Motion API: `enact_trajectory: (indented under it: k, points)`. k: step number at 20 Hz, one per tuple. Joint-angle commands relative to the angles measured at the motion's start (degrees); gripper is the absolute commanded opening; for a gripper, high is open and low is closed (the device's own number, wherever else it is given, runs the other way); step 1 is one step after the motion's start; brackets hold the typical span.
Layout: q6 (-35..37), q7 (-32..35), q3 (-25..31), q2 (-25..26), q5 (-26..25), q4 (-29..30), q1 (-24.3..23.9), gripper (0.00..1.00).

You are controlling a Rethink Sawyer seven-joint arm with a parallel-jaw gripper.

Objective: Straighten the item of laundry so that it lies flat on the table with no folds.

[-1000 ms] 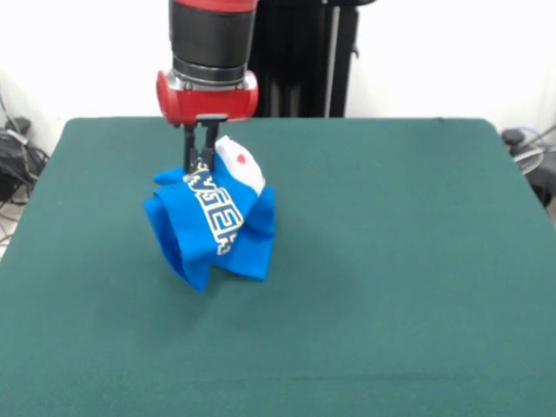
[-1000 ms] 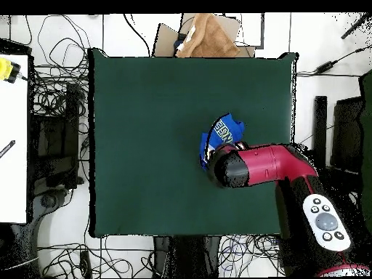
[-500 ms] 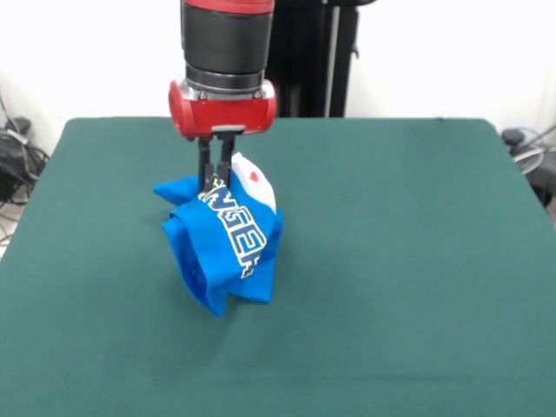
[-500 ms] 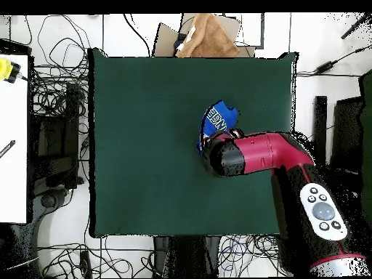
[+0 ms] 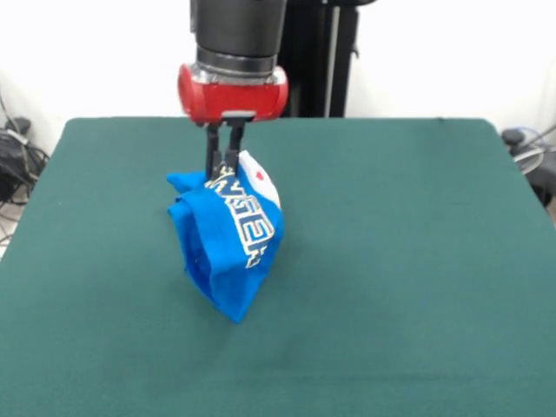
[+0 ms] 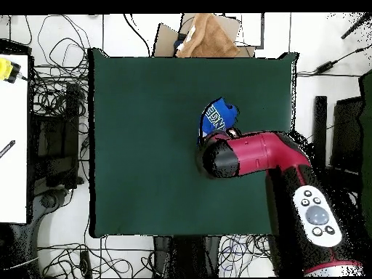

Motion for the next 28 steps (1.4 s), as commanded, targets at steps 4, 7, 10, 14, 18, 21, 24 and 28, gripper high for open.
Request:
enact_trajectory:
  k: [4, 7, 10, 14, 18, 21, 24, 28]
  points:
    - [13.0, 17.5, -11.5, -12.6, 5.3, 7.9, 15.4, 0.0]
    - [19.2, 18.0, -12.9, -18.8, 13.9, 12.2, 16.8, 0.0]
    - [26.0, 19.7, -15.2, -22.0, 20.6, 13.5, 19.1, 0.0]
    - [30.3, 20.8, -17.6, -23.3, 22.4, 12.3, 22.5, 0.0]
    - [28.7, 20.1, -18.8, -21.9, 22.4, 12.3, 23.8, 0.0]
    - [28.2, 19.7, -19.4, -21.1, 22.8, 12.3, 24.3, 0.0]
    - [29.6, 20.5, -20.2, -21.4, 23.4, 11.8, 26.0, 0.0]
    - [29.6, 21.0, -21.1, -20.1, 24.1, 11.2, 27.6, 0.0]
